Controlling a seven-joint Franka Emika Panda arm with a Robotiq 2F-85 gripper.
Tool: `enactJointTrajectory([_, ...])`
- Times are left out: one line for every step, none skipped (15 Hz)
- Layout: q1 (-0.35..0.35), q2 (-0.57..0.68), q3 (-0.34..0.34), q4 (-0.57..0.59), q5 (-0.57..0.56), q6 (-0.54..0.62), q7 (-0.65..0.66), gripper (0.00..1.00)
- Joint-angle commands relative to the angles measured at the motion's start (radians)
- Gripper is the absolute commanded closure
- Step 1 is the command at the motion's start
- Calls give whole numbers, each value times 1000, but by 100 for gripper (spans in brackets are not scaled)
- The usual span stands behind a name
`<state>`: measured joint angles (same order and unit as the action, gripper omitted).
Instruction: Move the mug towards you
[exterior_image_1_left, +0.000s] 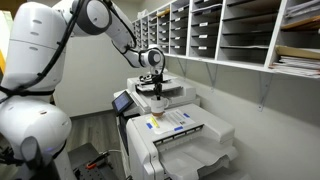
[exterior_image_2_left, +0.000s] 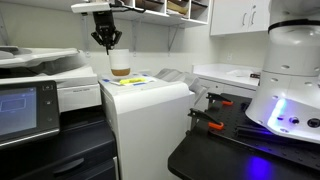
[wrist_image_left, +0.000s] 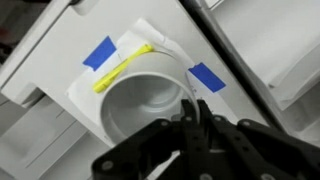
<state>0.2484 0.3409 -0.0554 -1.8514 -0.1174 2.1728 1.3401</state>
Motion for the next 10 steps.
enactJointTrajectory([18,-49,29,-44,-19,-32,80,97])
enactJointTrajectory([23,-56,39,-59,-18,-25,94,97])
enactJointTrajectory([25,-62,52,-74,-8,-19,100,97])
enactJointTrajectory([26,-67,61,-87,-9,-14,105,97])
enactJointTrajectory([28,-71,70,-101,-10,-8,112,97])
enactJointTrajectory([31,-75,74,-113,-19,-2,120,97])
enactJointTrajectory([29,-76,80,-125,-17,12,115,97])
enactJointTrajectory([23,-77,86,-137,-8,35,97,97])
enactJointTrajectory([20,-78,88,-149,-3,67,93,97])
enactJointTrajectory([18,-77,88,-158,0,99,92,97])
